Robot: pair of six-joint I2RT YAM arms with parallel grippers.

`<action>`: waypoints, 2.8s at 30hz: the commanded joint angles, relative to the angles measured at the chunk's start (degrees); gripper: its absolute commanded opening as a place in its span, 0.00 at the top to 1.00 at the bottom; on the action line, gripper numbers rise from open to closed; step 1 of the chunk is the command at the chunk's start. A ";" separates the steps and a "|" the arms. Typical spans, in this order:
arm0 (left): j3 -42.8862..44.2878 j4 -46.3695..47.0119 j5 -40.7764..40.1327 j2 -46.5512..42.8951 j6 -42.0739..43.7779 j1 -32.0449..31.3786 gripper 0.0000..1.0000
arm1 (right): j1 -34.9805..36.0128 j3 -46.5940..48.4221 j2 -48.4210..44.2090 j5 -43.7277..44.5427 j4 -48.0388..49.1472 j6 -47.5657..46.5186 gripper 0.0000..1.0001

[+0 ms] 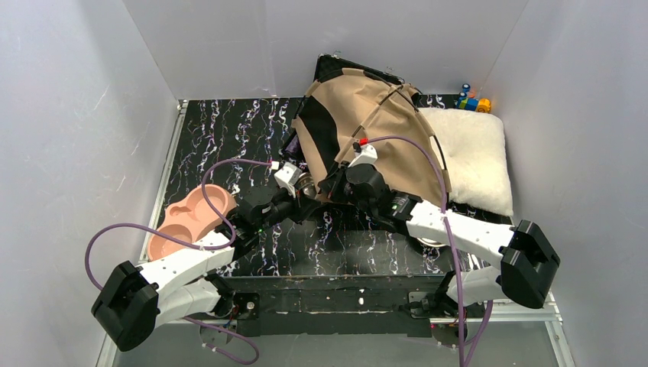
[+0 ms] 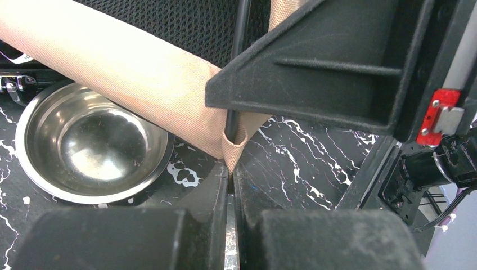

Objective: Set up the pet tent

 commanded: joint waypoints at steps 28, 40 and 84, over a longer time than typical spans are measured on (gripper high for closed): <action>10.65 -29.90 -5.78 -18.93 -1.20 -0.17 0.02 | 3.61 0.55 -5.96 -7.50 -11.05 -8.69 0.34; 28.25 -41.91 -3.11 -8.83 8.01 0.50 0.02 | 3.60 22.04 -9.06 -20.98 -38.59 -21.86 0.21; 33.02 -38.71 -8.41 -5.74 7.54 8.45 0.02 | -25.42 16.58 -13.93 -24.08 -32.38 -26.97 0.27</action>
